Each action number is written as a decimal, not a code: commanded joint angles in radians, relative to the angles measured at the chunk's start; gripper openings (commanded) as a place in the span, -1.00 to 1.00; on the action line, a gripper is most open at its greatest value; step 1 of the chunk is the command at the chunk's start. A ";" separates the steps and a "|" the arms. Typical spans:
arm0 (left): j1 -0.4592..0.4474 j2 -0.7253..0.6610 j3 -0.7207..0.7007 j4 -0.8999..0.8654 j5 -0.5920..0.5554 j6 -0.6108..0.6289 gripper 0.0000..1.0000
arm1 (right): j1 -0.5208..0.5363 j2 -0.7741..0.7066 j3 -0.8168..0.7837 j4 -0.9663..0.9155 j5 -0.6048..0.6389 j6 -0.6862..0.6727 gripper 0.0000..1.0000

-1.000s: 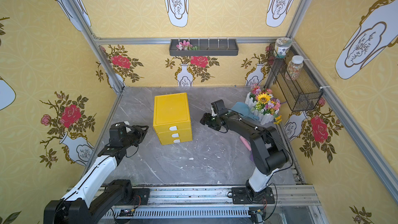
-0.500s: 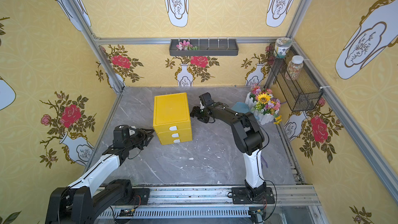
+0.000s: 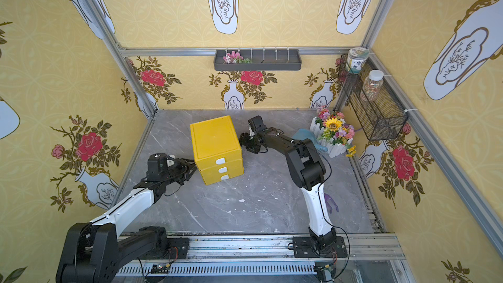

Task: Take the seed bags out of the drawer
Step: Adjust the storage box at the center of the board.

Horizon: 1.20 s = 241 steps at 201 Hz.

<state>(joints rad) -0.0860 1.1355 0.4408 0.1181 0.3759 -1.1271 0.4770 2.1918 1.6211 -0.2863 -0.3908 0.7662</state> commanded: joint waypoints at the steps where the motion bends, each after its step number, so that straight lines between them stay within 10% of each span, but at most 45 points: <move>1: -0.053 -0.015 -0.010 0.030 0.008 -0.025 -0.18 | 0.006 0.026 0.038 0.018 -0.086 -0.009 0.43; 118: -0.160 -0.191 0.093 -0.284 -0.196 0.004 -0.06 | -0.090 -0.006 0.093 -0.149 -0.016 -0.116 0.45; 241: 0.239 -0.133 0.361 -0.499 -0.125 0.260 0.14 | -0.151 -0.489 -0.418 -0.224 0.061 -0.278 0.53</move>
<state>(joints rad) 0.1211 0.9501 0.7692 -0.3943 0.2031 -0.9154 0.3161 1.7588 1.2545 -0.4950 -0.3580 0.5205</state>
